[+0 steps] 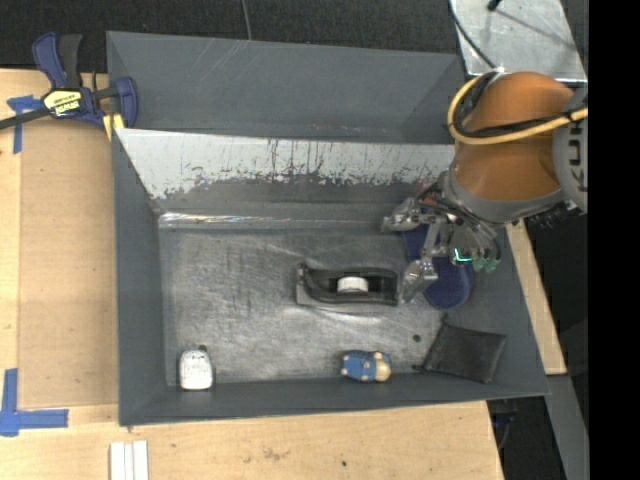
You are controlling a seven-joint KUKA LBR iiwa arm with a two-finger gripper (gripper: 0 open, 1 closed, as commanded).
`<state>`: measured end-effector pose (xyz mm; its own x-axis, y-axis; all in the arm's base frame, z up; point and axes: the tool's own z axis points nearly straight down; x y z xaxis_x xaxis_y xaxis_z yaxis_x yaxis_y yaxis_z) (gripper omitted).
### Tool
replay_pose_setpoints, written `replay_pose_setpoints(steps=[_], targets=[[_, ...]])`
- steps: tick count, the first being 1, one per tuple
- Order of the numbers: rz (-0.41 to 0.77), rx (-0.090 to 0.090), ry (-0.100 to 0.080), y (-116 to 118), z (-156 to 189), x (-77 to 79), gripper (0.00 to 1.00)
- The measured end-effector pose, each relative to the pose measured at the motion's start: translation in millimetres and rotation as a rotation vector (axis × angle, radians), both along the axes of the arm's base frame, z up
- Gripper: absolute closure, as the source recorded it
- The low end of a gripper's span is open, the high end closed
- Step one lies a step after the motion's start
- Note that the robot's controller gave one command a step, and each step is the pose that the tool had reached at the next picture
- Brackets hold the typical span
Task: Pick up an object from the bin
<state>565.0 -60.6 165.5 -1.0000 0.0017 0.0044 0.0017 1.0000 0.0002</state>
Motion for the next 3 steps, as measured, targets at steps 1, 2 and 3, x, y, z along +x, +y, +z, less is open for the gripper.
replay_pose_setpoints(steps=[1,2,3], targets=[[-0.04,-0.001,-0.022,24.2,-30.2,11.5,0.0],[0.261,0.001,-0.003,56.2,-50.8,-53.8,0.0],[0.261,0.0,-0.003,55.4,-50.9,-53.4,1.0]])
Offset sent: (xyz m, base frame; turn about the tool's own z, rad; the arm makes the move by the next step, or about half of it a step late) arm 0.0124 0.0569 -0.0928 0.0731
